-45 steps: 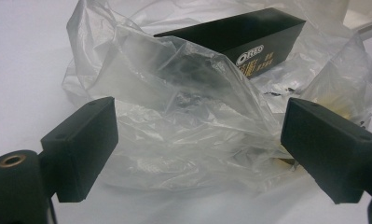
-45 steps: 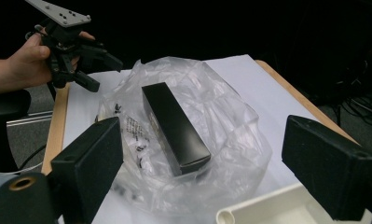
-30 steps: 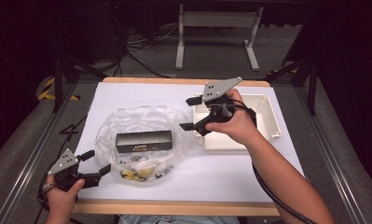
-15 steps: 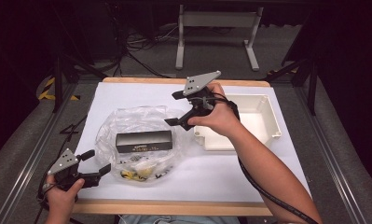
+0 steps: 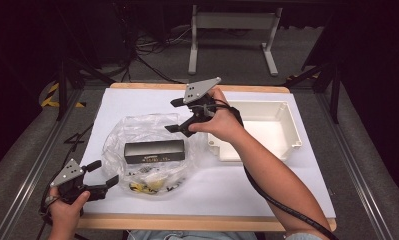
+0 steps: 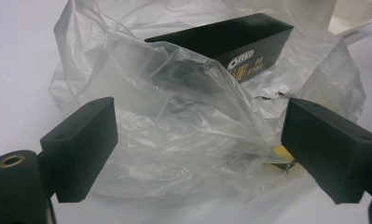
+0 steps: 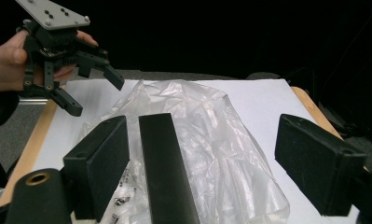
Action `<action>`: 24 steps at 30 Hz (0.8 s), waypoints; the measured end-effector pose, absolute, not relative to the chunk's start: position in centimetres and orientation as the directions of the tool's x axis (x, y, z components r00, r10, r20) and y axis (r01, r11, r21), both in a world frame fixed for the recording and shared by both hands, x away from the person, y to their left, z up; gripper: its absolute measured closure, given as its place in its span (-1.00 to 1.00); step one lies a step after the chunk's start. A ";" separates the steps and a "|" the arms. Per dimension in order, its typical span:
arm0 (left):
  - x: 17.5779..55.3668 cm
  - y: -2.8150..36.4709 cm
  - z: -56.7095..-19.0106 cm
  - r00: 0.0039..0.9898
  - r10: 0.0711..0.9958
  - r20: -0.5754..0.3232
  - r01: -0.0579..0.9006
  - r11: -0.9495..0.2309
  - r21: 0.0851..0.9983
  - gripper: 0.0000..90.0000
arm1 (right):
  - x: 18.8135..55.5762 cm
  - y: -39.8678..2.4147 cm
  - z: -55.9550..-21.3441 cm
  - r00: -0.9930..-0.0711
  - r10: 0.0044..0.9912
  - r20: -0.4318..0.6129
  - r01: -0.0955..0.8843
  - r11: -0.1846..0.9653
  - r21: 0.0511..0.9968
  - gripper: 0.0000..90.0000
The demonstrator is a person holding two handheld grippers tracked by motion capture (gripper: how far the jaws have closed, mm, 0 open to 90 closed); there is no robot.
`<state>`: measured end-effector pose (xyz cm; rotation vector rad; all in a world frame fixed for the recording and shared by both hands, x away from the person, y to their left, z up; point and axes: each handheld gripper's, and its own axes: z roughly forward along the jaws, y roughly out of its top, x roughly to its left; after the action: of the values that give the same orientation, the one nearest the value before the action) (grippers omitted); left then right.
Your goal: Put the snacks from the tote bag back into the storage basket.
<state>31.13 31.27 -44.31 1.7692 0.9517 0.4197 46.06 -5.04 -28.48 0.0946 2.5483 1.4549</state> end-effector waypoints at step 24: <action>31.1 31.3 -44.2 0.629 0.762 -0.150 0.397 -0.150 0.905 -0.74 | 47.7 -1.8 -35.3 -0.992 0.085 -0.090 -0.033 0.523 0.852 -0.52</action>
<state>31.15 31.26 -44.22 1.7683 0.9423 0.4208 47.68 -1.79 -35.26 0.0453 2.6346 1.4781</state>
